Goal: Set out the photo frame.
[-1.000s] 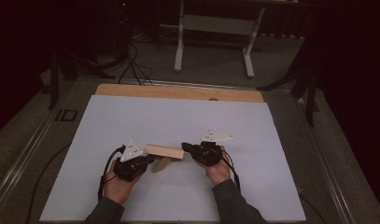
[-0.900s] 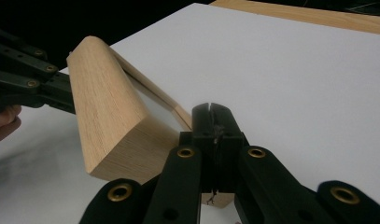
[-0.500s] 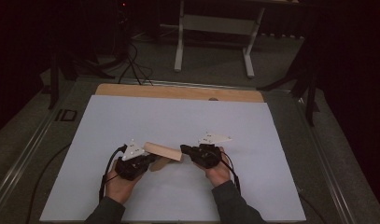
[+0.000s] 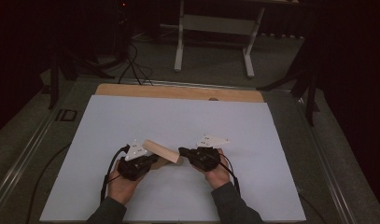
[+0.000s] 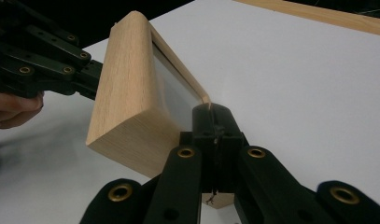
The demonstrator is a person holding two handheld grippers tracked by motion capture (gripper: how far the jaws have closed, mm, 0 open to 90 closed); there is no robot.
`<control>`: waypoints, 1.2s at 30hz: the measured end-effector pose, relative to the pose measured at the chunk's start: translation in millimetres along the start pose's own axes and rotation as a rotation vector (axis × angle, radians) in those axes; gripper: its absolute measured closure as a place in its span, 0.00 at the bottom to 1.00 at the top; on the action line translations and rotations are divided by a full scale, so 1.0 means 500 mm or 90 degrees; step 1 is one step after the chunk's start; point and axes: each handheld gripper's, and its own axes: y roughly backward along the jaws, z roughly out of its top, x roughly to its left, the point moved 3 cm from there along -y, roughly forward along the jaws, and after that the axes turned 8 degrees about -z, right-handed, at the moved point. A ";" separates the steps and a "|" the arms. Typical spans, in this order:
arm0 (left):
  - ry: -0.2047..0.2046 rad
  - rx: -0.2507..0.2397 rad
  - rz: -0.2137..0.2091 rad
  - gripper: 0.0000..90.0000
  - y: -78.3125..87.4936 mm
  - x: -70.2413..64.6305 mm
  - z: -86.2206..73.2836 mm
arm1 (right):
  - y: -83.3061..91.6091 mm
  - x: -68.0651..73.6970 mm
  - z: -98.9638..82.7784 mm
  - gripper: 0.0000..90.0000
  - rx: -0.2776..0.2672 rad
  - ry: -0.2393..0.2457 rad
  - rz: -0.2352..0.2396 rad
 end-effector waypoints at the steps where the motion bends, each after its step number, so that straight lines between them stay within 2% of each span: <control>1: -0.001 0.000 0.000 1.00 -0.001 -0.001 0.000 | 0.000 0.000 0.000 1.00 0.000 0.000 0.001; 16: -0.007 0.005 -0.002 1.00 -0.008 -0.006 -0.001 | 0.002 0.016 -0.002 1.00 0.005 0.014 0.017; 36: 0.011 0.003 0.005 1.00 -0.010 0.006 -0.004 | -0.002 0.051 -0.003 1.00 0.010 0.033 0.044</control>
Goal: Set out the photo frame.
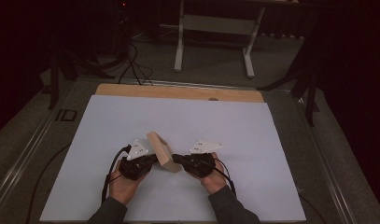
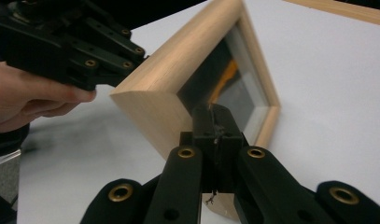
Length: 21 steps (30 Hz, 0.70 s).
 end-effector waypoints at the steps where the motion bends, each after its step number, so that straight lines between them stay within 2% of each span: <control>1: 0.000 -0.001 0.000 1.00 0.000 0.001 0.000 | 0.000 0.002 0.000 1.00 0.002 0.002 0.002; 21: 0.018 -0.011 -0.001 1.00 0.003 0.013 -0.003 | -0.014 0.038 0.004 1.00 0.005 0.027 0.021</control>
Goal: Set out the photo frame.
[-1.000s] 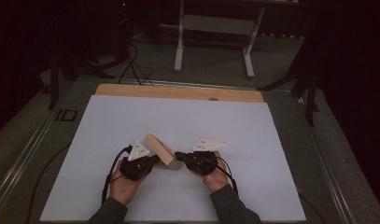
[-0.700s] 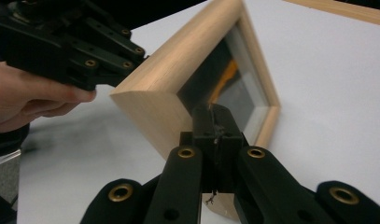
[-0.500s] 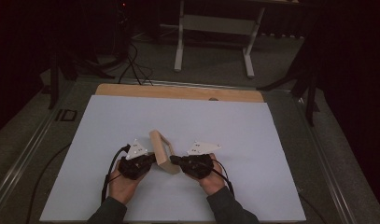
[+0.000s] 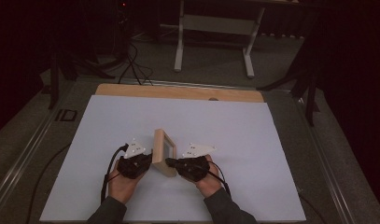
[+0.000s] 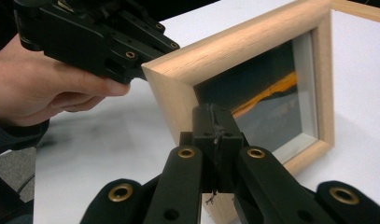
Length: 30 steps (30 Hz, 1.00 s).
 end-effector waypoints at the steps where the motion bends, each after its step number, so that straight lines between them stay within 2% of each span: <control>1: 0.000 0.000 0.000 1.00 0.000 0.001 0.000 | -0.001 0.001 0.000 1.00 0.000 0.000 0.001; 12: 0.013 -0.007 -0.005 1.00 0.001 0.006 -0.002 | -0.008 0.014 0.002 1.00 -0.001 0.008 0.007; 19: 0.011 -0.007 -0.005 1.00 0.001 0.007 -0.002 | -0.008 0.016 0.002 1.00 -0.001 0.011 0.006; 25: 0.009 -0.010 0.011 0.96 0.003 0.009 -0.003 | -0.008 0.018 0.002 1.00 0.002 0.024 -0.003; 30: 0.026 -0.021 0.033 0.89 0.014 0.021 -0.002 | -0.007 0.016 0.002 0.95 0.005 0.029 -0.006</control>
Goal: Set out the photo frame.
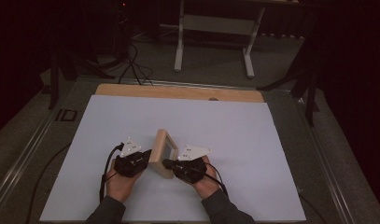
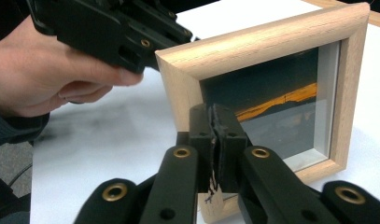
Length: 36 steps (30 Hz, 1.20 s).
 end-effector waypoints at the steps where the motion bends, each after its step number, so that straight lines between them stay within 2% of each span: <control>1: 0.002 -0.003 0.004 0.87 0.002 0.002 0.000 | 0.000 0.000 0.000 0.94 0.000 0.001 -0.001; 6: 0.019 -0.020 0.014 0.79 0.016 0.009 0.005 | 0.005 -0.004 0.002 0.87 -0.003 0.004 -0.005; 10: 0.037 -0.035 0.014 0.66 0.027 0.013 0.010 | 0.010 -0.012 0.003 0.78 -0.007 -0.002 -0.011; 14: 0.046 -0.044 0.016 0.60 0.039 0.015 0.015 | 0.016 -0.020 0.005 0.71 -0.012 -0.007 -0.016; 16: 0.058 -0.048 0.015 0.57 0.044 0.015 0.019 | 0.019 -0.023 0.005 0.68 -0.012 -0.010 -0.019; 26: 0.066 -0.076 0.019 0.48 0.067 0.003 0.034 | 0.031 -0.043 0.005 0.62 -0.018 -0.018 -0.043; 30: 0.072 -0.083 0.004 0.41 0.074 -0.003 0.043 | 0.036 -0.052 0.005 0.61 -0.019 -0.019 -0.055; 36: 0.068 -0.098 -0.010 0.39 0.084 -0.018 0.052 | 0.044 -0.063 0.006 0.59 -0.025 -0.030 -0.073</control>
